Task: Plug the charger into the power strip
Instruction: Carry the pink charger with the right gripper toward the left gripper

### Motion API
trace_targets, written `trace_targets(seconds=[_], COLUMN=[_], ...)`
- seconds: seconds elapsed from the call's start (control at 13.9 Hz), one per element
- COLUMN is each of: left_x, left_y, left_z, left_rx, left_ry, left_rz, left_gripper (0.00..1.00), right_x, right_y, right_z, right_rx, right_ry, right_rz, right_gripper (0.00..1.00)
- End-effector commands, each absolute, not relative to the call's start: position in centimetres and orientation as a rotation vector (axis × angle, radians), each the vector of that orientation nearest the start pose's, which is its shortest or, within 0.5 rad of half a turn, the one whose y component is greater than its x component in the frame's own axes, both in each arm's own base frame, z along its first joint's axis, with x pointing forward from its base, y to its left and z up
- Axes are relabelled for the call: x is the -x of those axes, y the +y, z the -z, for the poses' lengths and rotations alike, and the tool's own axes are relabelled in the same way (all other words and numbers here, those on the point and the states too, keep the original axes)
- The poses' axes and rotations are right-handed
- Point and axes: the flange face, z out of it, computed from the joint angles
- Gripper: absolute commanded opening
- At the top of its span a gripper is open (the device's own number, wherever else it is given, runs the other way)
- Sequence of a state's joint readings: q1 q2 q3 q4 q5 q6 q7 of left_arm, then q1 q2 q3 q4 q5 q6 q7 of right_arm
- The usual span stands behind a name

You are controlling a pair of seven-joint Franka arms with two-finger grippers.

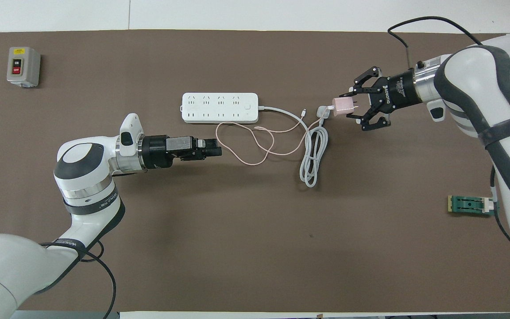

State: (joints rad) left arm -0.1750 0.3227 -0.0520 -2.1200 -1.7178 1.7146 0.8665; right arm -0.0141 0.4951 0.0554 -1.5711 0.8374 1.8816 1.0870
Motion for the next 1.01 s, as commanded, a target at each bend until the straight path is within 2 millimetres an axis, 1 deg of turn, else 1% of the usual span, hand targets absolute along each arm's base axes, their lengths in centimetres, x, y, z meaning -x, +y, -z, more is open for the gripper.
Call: trace_targets(seconds=[0.0,0.14,0.29,0.43,0.57,0.65,0.72,0.79,0.93], left_x=[-53.1,-53.2,-53.3,-53.6,-54.1,-54.5,-54.8,-55.6,-57.0], left_y=[-21.6,-21.3,-21.1,-20.8,-20.6,-20.5,-20.6,-20.7,-20.4], left_z=[-29.5,-29.4,-29.2,-29.2,-28.9,-29.0,-28.7,-28.7,-27.2], left_rx=[-1.563,-1.561,-1.563,-1.568,-1.575,-1.576,-1.578,-1.575,-1.572], left_ry=[0.003,0.005,0.000,0.002,0.010,0.007,0.006,-0.007,-0.003], left_rz=[0.005,0.003,-0.010,-0.019,-0.024,-0.033,-0.031,-0.035,-0.035], left_gripper=[1.00,1.00,1.00,1.00,1.00,1.00,1.00,1.00,1.00], right_x=[-67.8,-67.3,-66.7,-65.9,-65.5,-65.2,-64.9,-64.5,-63.9], right_y=[12.6,17.0,20.9,24.1,25.8,26.6,27.5,28.9,30.9], right_z=[-37.2,-37.4,-37.7,-37.8,-38.0,-38.0,-38.1,-38.2,-38.6], right_rx=[1.851,1.867,1.871,1.876,1.874,1.876,1.871,1.857,1.843], right_ry=[1.607,1.610,1.621,1.627,1.632,1.631,1.635,1.635,1.641], right_rz=[-0.740,-0.725,-0.711,-0.708,-0.702,-0.708,-0.714,-0.719,-0.703], right_gripper=[0.00,0.00,0.00,0.00,0.00,0.00,0.00,0.00,0.00])
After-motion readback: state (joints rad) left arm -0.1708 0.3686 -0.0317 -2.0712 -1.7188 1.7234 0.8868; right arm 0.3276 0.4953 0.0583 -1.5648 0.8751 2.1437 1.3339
